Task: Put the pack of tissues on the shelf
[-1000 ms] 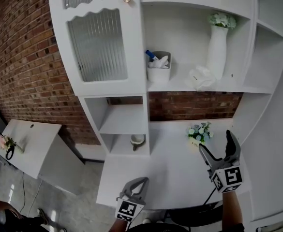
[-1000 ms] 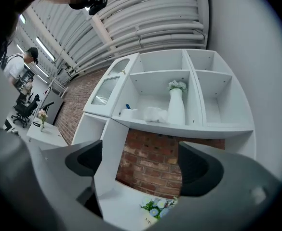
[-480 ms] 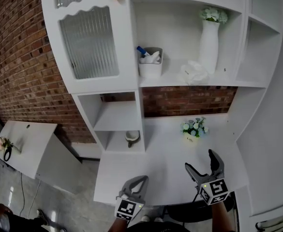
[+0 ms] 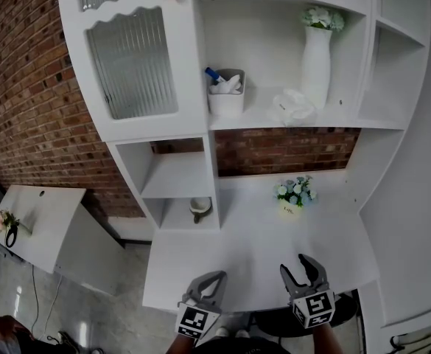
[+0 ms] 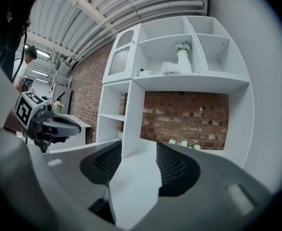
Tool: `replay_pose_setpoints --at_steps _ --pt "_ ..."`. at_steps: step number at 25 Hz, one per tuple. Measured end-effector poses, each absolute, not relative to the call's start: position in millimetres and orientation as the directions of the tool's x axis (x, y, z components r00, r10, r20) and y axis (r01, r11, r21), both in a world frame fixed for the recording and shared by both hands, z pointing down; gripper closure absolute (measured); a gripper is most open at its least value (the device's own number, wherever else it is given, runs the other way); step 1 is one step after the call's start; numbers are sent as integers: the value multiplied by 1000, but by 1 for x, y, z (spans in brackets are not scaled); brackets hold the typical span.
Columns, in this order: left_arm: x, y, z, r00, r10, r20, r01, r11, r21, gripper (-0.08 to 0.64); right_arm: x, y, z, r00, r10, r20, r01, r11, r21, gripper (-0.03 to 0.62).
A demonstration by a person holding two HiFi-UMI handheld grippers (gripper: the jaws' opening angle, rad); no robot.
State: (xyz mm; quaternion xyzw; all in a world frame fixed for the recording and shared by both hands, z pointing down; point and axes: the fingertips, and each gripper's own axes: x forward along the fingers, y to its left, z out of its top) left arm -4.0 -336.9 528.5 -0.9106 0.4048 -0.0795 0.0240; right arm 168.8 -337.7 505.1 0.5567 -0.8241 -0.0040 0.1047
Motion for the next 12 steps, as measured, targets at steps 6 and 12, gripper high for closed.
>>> replay_pose_setpoints --at_steps 6,12 --pt "-4 -330 533 667 -731 143 -724 -682 -110 549 163 -327 532 -337 -915 222 -920 370 127 431" --pt "-4 -324 539 666 -729 161 -719 -684 -120 549 157 -319 543 -314 -914 256 -918 362 165 516"
